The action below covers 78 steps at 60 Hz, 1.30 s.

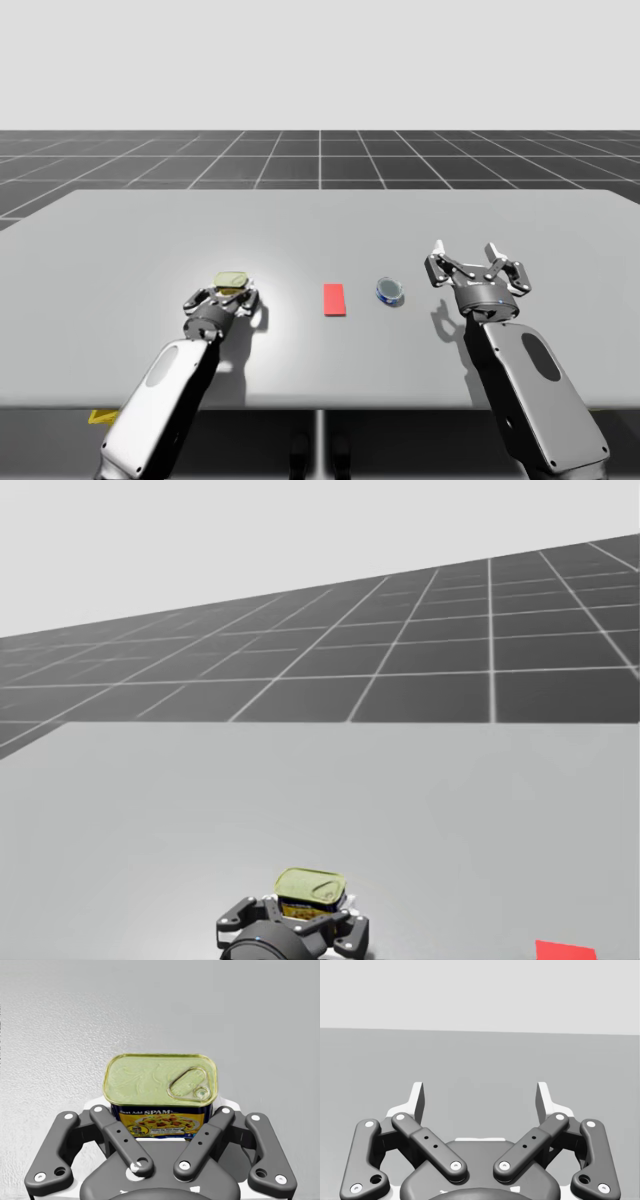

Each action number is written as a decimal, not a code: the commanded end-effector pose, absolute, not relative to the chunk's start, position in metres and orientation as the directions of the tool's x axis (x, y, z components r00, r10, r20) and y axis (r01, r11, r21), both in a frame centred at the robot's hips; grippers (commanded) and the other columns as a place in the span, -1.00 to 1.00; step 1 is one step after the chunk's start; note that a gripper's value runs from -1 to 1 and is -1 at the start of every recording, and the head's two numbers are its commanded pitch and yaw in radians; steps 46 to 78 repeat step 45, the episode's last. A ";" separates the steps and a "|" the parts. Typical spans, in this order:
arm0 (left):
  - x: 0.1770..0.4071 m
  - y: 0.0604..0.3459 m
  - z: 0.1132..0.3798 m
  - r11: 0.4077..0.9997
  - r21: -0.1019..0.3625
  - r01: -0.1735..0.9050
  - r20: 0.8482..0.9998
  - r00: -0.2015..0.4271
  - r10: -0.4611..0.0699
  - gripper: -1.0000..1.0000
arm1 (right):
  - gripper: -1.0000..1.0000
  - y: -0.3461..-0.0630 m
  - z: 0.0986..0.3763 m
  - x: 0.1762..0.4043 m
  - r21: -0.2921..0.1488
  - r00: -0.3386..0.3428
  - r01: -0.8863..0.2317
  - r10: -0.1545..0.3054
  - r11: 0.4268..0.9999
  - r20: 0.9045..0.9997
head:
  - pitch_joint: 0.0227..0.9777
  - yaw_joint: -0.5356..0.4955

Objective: Look at the card. If it is red, pick the object on the left. If it is green, pick the object on the right.

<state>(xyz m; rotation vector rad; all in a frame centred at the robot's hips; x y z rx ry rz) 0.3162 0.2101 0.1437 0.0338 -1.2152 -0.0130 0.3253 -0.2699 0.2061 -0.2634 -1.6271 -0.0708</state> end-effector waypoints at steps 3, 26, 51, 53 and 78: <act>0.306 0.205 0.175 0.995 0.001 0.103 0.949 0.314 -0.034 0.96 | -1.00 -0.270 0.205 0.325 -0.115 -0.047 0.212 0.127 0.971 0.991 | -0.12 0.72; 0.311 0.212 0.259 0.994 0.045 0.100 0.988 0.146 -0.059 1.00 | -1.00 -0.271 0.207 0.326 -0.109 -0.053 0.213 0.123 0.971 0.991 | -0.14 0.73; 0.318 0.208 0.348 0.992 0.084 0.098 0.996 -0.041 -0.080 1.00 | -1.00 -0.273 0.208 0.326 -0.108 -0.057 0.218 0.123 0.970 0.991 | -0.14 0.74; 0.318 0.208 0.348 0.992 0.084 0.098 0.996 -0.041 -0.080 1.00 | -1.00 -0.273 0.208 0.326 -0.108 -0.057 0.218 0.123 0.970 0.991 | -0.14 0.74; 0.318 0.208 0.348 0.992 0.084 0.098 0.996 -0.041 -0.080 1.00 | -1.00 -0.273 0.208 0.326 -0.108 -0.057 0.218 0.123 0.970 0.991 | -0.14 0.74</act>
